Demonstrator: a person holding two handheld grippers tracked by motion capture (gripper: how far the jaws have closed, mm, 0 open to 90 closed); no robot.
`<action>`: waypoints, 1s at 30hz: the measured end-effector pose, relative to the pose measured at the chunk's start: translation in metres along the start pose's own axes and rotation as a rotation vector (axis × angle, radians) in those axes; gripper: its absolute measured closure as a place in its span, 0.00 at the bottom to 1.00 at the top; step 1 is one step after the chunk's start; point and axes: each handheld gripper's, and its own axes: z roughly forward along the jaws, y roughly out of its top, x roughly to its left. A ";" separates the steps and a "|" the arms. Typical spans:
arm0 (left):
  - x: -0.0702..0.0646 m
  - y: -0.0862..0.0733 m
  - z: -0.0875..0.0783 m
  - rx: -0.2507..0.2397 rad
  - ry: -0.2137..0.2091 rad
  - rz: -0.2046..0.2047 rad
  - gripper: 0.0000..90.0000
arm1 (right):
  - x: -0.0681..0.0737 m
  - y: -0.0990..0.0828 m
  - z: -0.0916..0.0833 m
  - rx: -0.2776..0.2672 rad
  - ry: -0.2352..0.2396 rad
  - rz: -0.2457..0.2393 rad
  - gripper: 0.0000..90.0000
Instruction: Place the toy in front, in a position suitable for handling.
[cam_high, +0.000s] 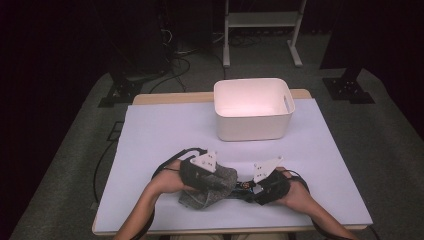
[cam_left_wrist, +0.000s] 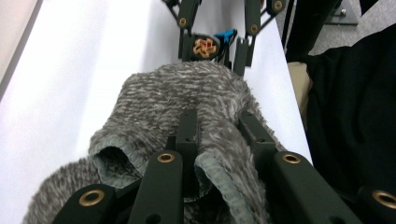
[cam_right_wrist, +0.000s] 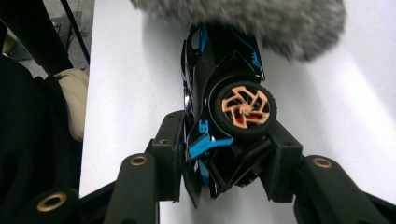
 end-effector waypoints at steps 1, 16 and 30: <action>0.000 0.003 0.002 -0.002 -0.003 0.006 0.81 | 0.000 0.000 0.000 0.001 0.001 0.002 0.62; 0.006 0.039 0.035 0.041 -0.054 0.086 0.84 | -0.002 0.002 0.004 -0.021 0.016 0.021 0.62; 0.005 -0.012 -0.010 0.006 0.003 -0.010 0.84 | -0.003 0.003 0.005 -0.009 0.018 0.002 0.62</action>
